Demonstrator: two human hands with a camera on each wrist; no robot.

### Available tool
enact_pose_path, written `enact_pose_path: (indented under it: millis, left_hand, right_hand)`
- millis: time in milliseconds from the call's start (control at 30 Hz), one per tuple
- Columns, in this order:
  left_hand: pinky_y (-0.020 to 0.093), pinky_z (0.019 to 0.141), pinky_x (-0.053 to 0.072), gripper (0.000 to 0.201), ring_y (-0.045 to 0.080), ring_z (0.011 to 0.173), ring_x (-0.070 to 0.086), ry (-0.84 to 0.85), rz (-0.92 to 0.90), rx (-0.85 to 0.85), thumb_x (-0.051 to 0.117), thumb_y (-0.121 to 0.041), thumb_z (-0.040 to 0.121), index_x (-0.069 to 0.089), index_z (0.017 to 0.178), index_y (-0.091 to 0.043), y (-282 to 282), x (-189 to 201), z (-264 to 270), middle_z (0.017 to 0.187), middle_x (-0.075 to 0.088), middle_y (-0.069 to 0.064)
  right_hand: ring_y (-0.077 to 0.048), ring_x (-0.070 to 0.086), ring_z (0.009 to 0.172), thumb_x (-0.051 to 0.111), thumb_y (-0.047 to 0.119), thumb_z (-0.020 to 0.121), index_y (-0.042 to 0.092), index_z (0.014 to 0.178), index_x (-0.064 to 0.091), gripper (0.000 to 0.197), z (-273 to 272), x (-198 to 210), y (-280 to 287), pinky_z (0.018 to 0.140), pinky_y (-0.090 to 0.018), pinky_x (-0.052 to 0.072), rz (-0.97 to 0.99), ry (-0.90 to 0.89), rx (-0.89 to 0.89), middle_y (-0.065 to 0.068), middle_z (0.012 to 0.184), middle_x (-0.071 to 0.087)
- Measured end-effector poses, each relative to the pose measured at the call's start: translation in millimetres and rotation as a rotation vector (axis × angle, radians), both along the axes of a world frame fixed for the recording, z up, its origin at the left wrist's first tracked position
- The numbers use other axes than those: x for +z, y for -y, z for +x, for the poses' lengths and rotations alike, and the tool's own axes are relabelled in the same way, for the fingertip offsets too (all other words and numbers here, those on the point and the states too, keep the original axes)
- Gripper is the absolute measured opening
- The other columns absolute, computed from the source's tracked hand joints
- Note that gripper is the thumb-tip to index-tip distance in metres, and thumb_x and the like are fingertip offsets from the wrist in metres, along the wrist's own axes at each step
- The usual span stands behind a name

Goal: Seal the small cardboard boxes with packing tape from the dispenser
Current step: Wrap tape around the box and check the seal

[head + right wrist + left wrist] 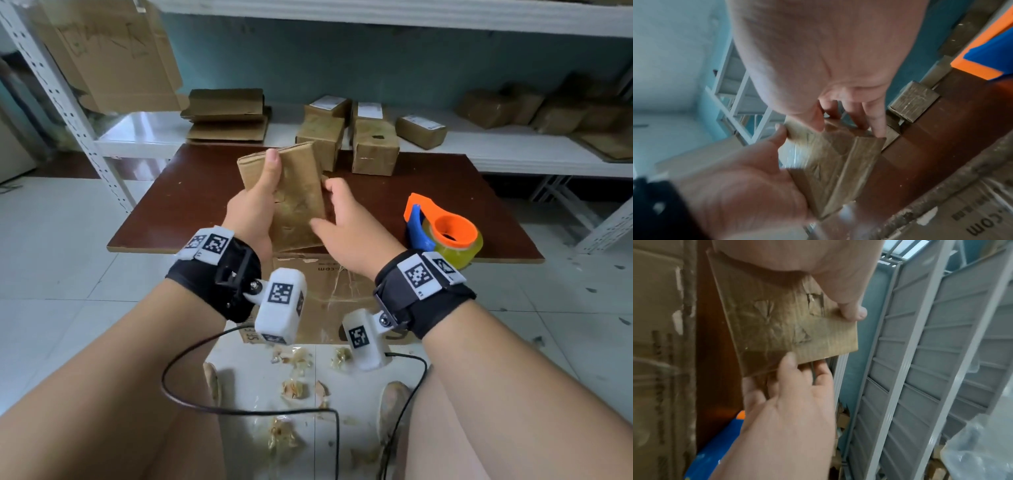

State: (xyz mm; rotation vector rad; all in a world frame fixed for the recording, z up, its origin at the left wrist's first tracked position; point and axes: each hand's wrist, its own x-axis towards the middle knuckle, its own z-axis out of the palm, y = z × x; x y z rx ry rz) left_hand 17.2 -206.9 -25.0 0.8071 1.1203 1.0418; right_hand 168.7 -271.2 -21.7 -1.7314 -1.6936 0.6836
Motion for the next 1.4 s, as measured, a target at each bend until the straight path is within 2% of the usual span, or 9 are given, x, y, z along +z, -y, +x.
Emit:
enact_pose_path:
  millis: [200,267,433,567,800,900,1000,1200,1400]
  left_hand:
    - [0.046,0.101,0.058,0.063,0.024,0.099,0.076,-0.322,0.346,0.003,0.045,-0.073,0.102,0.072,0.11,-0.015,17,5,17,0.099,0.079,0.006]
    - [0.043,0.111,0.048,0.066,0.018,0.1,0.07,-0.332,0.343,-0.052,0.034,-0.078,0.102,0.072,0.1,-0.023,19,7,22,0.097,0.073,0.001]
    - [0.044,0.113,0.039,0.11,0.019,0.132,0.056,-0.23,0.102,-0.145,0.059,-0.092,0.077,0.048,0.157,-0.017,16,7,22,0.153,0.056,0.003]
    - [0.033,0.088,0.054,0.075,0.016,0.098,0.075,-0.157,0.08,-0.142,0.073,-0.074,0.082,0.068,0.132,-0.017,11,1,24,0.112,0.079,-0.002]
    - [0.047,0.099,0.06,0.042,0.025,0.112,0.076,-0.085,0.359,-0.133,0.062,-0.041,0.101,0.066,0.131,-0.013,9,-5,28,0.121,0.078,0.007]
    - [0.052,0.107,0.055,0.053,0.03,0.122,0.07,-0.088,0.428,-0.157,0.051,-0.046,0.1,0.064,0.136,-0.01,8,-3,24,0.131,0.072,0.015]
    - [0.061,0.116,0.045,0.067,0.033,0.136,0.06,-0.163,0.469,-0.193,0.046,-0.059,0.097,0.061,0.143,-0.013,4,-8,23,0.144,0.065,0.014]
    - [0.032,0.093,0.054,0.086,0.012,0.102,0.068,-0.317,0.437,-0.166,0.059,-0.09,0.081,0.057,0.117,-0.011,9,-4,23,0.118,0.07,0.003]
    - [0.039,0.091,0.061,0.062,0.01,0.101,0.069,-0.453,0.458,-0.013,0.065,-0.075,0.091,0.057,0.116,-0.019,9,-11,18,0.11,0.066,-0.007]
  right_hand:
    - [-0.014,0.061,0.11,0.076,0.072,0.081,0.019,0.124,0.033,0.08,-4,1,5,0.086,-0.036,0.055,0.088,-0.118,-0.171,0.005,0.127,0.056]
    - [-0.013,0.054,0.119,0.074,0.079,0.078,0.017,0.134,0.03,0.095,3,7,3,0.092,-0.035,0.049,0.08,-0.166,-0.248,0.007,0.133,0.05]
    - [-0.027,0.054,0.137,0.076,0.055,0.09,0.024,0.159,0.019,0.095,8,0,-3,0.106,-0.043,0.05,0.178,-0.072,-0.316,-0.004,0.159,0.046]
    - [-0.022,0.057,0.131,0.082,0.034,0.09,0.025,0.162,0.019,0.096,-3,-10,-5,0.102,-0.038,0.052,0.215,-0.02,-0.241,-0.002,0.154,0.048]
    - [0.003,0.064,0.103,0.073,0.043,0.092,0.023,0.138,0.031,0.065,4,0,-6,0.087,-0.025,0.051,0.166,-0.482,-0.287,0.016,0.117,0.065]
    - [-0.012,0.066,0.119,0.071,0.068,0.078,0.026,0.144,0.042,0.084,8,2,-11,0.105,-0.046,0.052,0.155,-0.626,-0.34,0.01,0.127,0.069]
    - [-0.005,0.062,0.124,0.068,0.092,0.067,0.023,0.149,0.051,0.109,11,2,-13,0.111,-0.041,0.049,0.208,-0.503,-0.378,0.016,0.13,0.068]
    - [-0.011,0.041,0.149,0.053,0.053,0.106,0.019,0.159,0.045,0.063,17,4,-11,0.123,-0.03,0.033,0.239,-0.351,-0.318,0.005,0.161,0.048]
    - [0.006,0.065,0.108,0.056,0.067,0.094,0.028,0.129,0.072,0.055,10,2,-6,0.096,-0.023,0.052,0.255,-0.38,-0.245,0.022,0.115,0.074]
